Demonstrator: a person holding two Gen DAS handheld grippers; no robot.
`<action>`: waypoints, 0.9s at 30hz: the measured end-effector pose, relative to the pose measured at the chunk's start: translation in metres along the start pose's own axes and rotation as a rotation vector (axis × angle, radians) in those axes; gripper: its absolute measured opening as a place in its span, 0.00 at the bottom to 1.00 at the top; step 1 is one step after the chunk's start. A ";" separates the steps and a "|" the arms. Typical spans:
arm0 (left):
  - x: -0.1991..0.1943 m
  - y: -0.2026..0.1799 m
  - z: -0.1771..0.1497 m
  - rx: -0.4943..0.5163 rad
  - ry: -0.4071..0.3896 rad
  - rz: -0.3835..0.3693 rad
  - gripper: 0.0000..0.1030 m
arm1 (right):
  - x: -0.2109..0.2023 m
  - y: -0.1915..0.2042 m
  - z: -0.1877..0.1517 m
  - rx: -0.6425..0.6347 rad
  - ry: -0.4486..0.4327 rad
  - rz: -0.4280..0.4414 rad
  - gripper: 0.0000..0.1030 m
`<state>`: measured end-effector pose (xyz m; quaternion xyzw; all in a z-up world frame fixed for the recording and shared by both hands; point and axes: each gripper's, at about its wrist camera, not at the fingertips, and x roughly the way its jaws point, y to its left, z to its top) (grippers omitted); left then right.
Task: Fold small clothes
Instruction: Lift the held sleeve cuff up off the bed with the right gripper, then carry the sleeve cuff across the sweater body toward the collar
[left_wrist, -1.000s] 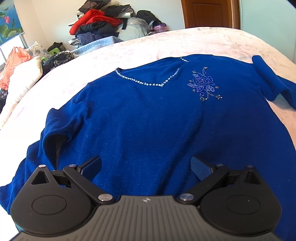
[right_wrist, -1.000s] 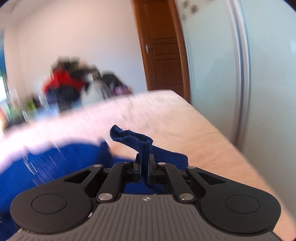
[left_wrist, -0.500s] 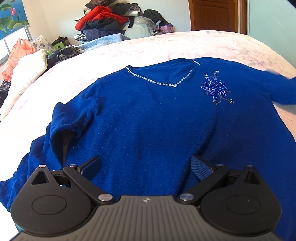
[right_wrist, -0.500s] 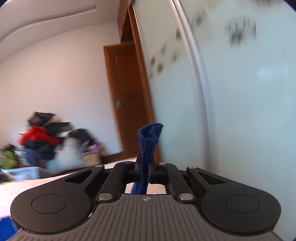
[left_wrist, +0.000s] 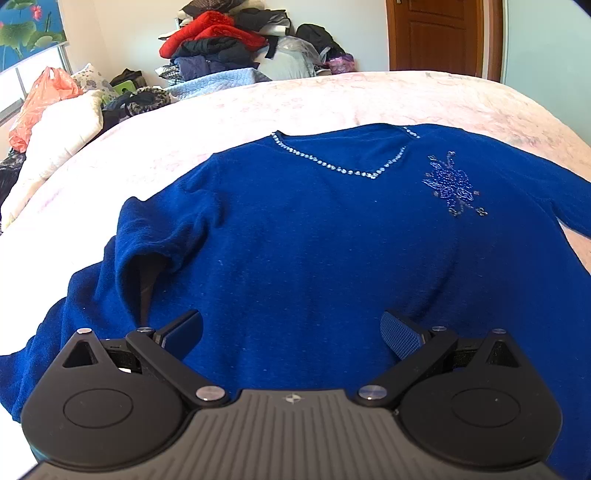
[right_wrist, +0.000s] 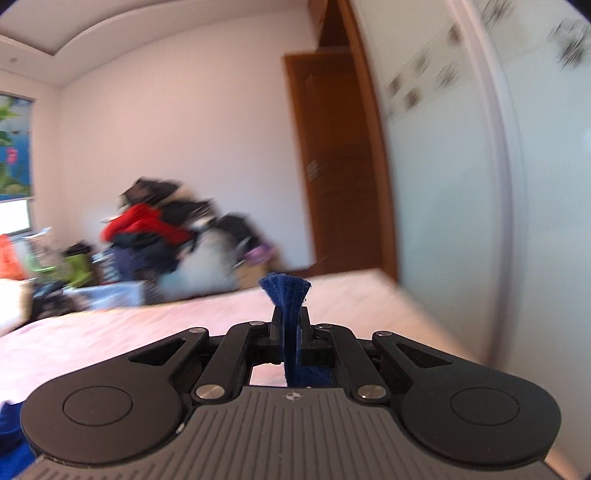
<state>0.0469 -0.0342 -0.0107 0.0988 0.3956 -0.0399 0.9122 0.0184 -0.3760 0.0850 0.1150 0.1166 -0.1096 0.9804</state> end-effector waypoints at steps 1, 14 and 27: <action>0.001 0.002 0.000 -0.004 0.003 0.001 1.00 | 0.006 0.010 -0.005 0.008 0.025 0.033 0.06; 0.009 0.018 -0.002 -0.030 0.020 0.002 1.00 | 0.038 0.109 -0.032 0.010 0.168 0.239 0.06; 0.011 0.043 -0.005 -0.057 0.020 0.026 1.00 | 0.077 0.190 -0.048 -0.002 0.251 0.373 0.06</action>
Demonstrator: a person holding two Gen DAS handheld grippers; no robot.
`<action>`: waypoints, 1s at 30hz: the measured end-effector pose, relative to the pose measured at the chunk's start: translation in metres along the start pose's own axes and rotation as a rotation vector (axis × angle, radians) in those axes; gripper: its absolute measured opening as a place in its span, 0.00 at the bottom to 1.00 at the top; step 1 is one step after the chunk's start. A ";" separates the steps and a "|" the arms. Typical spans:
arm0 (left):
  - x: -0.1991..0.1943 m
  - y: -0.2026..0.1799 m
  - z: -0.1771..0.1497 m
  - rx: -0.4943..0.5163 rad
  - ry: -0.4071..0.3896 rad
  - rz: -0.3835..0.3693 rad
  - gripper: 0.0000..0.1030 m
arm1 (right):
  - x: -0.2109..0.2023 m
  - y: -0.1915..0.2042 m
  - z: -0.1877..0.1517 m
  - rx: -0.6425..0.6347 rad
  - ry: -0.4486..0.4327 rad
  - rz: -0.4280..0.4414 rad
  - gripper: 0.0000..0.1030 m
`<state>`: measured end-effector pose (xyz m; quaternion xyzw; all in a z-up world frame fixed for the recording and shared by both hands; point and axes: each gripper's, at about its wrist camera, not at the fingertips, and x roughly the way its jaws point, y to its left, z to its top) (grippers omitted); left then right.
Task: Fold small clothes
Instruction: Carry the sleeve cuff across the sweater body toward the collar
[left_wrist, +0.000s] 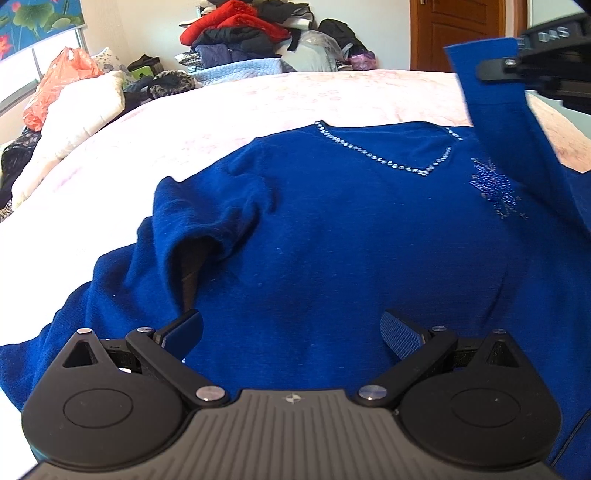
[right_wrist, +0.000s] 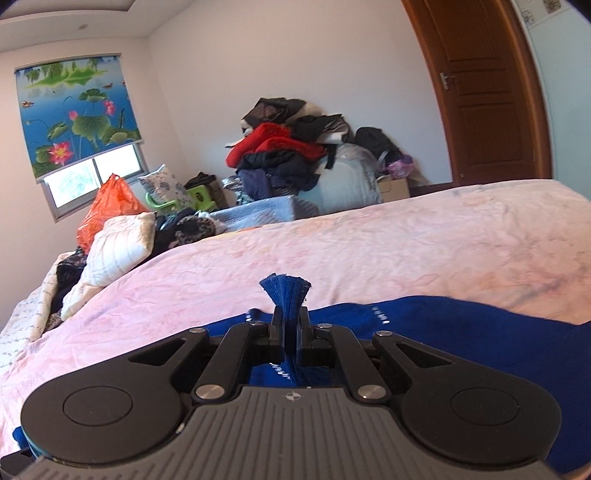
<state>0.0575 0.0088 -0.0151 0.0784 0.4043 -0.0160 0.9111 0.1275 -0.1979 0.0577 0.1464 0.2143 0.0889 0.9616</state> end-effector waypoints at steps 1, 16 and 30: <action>0.000 0.003 0.000 -0.004 0.001 0.002 1.00 | 0.006 0.006 0.000 -0.002 0.008 0.008 0.06; 0.003 0.036 -0.003 -0.050 0.019 0.050 1.00 | 0.093 0.079 -0.029 -0.073 0.161 0.112 0.06; 0.007 0.056 -0.011 -0.094 0.050 0.067 1.00 | 0.139 0.103 -0.053 -0.071 0.292 0.157 0.26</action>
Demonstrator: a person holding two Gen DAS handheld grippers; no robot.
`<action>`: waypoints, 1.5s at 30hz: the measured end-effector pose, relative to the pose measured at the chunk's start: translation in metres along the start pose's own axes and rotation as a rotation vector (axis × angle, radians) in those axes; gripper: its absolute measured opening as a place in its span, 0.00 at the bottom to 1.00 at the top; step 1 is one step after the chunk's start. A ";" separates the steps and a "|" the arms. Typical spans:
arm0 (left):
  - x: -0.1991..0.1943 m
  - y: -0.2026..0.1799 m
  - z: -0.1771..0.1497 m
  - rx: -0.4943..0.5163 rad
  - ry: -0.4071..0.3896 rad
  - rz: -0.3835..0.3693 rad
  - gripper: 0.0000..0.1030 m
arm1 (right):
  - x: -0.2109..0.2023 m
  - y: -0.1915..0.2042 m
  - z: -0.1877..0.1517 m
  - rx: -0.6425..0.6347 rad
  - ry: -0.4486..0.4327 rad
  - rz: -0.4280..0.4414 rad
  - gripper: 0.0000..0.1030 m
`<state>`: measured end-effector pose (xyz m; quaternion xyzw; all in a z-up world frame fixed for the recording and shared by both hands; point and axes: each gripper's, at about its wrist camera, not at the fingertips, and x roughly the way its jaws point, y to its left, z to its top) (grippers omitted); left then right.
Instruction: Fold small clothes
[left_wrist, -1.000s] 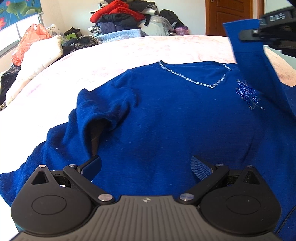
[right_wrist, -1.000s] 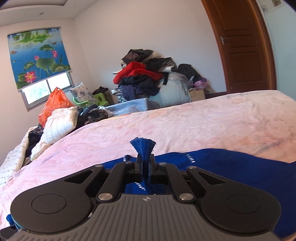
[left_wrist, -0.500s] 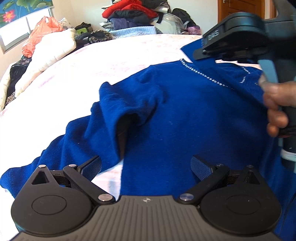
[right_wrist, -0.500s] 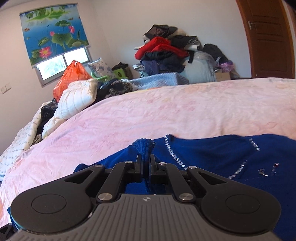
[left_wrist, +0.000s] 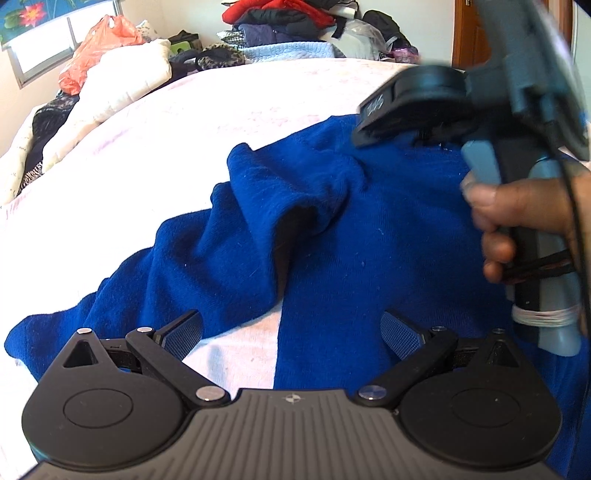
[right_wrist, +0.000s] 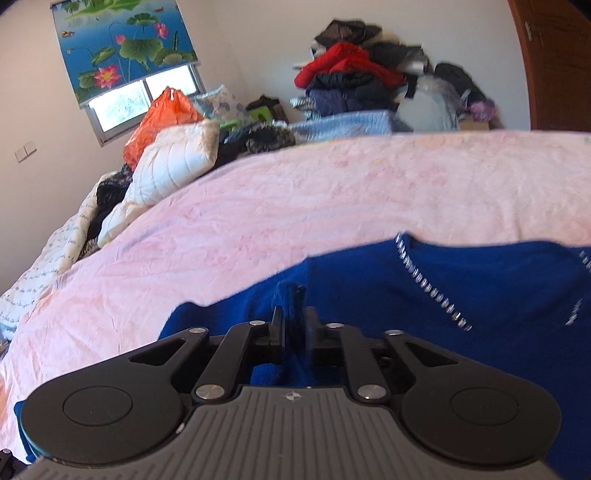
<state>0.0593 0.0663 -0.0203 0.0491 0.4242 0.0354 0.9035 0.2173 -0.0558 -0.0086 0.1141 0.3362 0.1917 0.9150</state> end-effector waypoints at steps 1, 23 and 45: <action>-0.001 0.000 0.000 0.000 0.002 -0.002 1.00 | 0.005 -0.003 -0.002 0.013 0.031 0.004 0.38; -0.034 0.100 -0.036 -0.179 0.009 0.180 1.00 | -0.073 0.097 -0.021 -0.415 -0.065 0.088 0.59; -0.037 0.188 -0.054 -0.358 0.024 0.331 1.00 | -0.112 0.211 -0.122 -0.985 -0.118 0.108 0.79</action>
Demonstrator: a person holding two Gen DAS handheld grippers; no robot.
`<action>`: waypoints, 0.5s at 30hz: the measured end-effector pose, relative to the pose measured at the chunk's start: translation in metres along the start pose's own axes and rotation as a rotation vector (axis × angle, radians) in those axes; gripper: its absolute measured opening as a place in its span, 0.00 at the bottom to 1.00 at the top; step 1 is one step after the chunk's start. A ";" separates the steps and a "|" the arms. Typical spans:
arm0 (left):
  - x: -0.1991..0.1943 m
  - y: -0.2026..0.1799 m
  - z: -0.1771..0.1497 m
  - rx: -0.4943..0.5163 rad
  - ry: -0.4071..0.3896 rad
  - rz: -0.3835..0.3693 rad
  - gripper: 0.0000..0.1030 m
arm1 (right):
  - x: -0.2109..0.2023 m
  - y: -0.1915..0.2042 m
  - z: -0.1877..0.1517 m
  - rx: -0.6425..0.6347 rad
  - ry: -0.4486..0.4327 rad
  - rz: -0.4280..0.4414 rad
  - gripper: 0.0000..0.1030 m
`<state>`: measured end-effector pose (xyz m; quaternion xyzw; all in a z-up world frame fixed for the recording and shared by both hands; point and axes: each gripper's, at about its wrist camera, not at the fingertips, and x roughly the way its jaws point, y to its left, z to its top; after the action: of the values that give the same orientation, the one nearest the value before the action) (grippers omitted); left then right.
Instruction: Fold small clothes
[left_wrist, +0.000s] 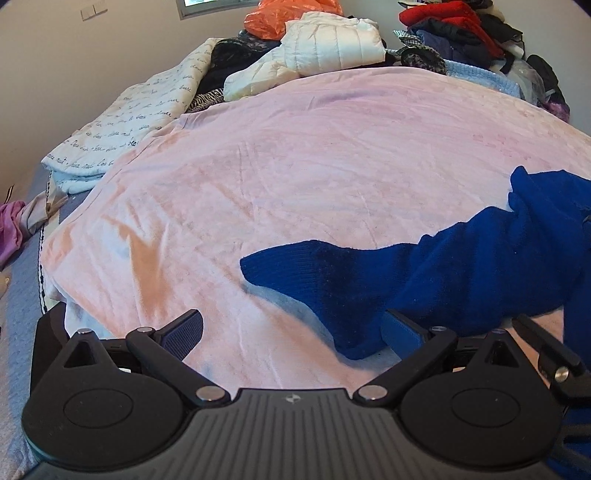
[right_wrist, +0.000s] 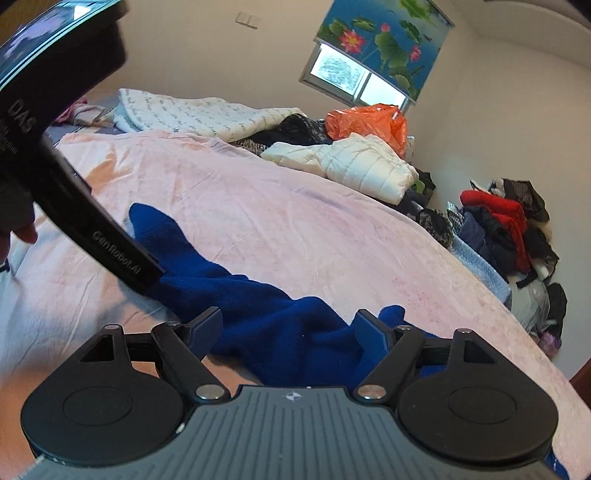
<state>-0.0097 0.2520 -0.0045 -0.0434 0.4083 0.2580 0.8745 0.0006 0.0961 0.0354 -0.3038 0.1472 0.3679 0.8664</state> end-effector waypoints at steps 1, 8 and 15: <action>0.000 0.002 0.000 -0.004 0.001 0.002 1.00 | -0.001 0.005 0.001 -0.029 -0.004 0.000 0.80; 0.003 0.015 0.000 -0.028 0.010 0.017 1.00 | -0.002 0.035 0.007 -0.165 -0.024 -0.012 0.82; 0.006 0.039 0.006 -0.071 0.002 0.071 1.00 | -0.001 0.073 0.008 -0.363 -0.045 -0.015 0.79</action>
<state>-0.0208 0.2902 0.0004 -0.0603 0.4009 0.3032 0.8624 -0.0528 0.1401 0.0119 -0.4480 0.0566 0.3889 0.8030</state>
